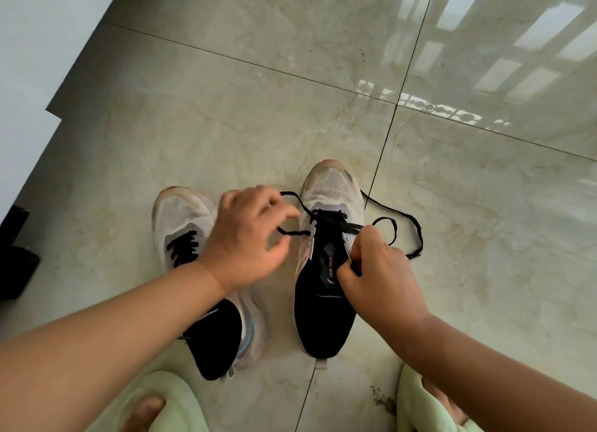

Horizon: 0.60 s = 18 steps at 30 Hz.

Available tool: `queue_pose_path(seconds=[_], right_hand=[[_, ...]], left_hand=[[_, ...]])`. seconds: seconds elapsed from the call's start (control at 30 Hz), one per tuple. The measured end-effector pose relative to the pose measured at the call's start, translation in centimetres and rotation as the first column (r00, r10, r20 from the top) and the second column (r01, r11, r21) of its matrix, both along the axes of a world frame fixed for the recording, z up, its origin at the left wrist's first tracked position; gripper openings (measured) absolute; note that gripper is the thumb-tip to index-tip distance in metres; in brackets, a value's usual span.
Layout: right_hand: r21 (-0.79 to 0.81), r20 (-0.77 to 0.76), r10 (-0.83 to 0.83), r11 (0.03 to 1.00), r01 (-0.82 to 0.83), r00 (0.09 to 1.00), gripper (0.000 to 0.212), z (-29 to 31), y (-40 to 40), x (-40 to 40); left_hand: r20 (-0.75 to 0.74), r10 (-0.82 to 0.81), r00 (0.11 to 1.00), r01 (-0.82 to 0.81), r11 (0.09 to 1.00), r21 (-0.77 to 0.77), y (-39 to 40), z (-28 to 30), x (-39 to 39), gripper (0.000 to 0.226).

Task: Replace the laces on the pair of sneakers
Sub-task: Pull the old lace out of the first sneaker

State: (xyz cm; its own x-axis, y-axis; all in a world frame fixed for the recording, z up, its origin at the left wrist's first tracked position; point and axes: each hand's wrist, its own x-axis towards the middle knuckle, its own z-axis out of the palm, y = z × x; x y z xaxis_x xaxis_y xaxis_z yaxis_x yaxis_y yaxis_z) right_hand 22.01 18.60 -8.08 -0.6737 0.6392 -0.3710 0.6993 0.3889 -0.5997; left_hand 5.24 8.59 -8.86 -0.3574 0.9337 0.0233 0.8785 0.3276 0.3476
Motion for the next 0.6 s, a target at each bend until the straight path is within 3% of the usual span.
queue_pose_path(seconds=[0.07, 0.23, 0.43, 0.6], right_hand=[[0.010, 0.000, 0.001, 1.000, -0.001, 1.000, 0.023, 0.0, 0.0, 0.0], [0.024, 0.003, 0.009, 1.000, -0.009, 1.000, 0.024, -0.1, 0.0, 0.0], [0.018, 0.001, 0.008, 1.000, -0.008, 1.000, 0.022, 0.0, 0.0, 0.1], [0.020, 0.000, 0.006, 1.000, -0.006, 1.000, 0.023, -0.1, 0.1, 0.2]], left_hand=[[-0.026, -0.093, 0.995, 0.093, 0.995, 0.026, 0.4, 0.2, 1.0, 0.021], [-0.058, -0.100, 0.993, 0.105, 0.990, 0.092, 1.3, 0.3, 1.4, 0.002], [0.015, -0.034, 0.999, 0.033, 0.998, 0.062, 2.3, 0.2, 1.7, 0.006], [-0.079, 0.137, 0.987, -0.142, 0.987, -0.068, 1.9, -1.0, -0.7, 0.006]])
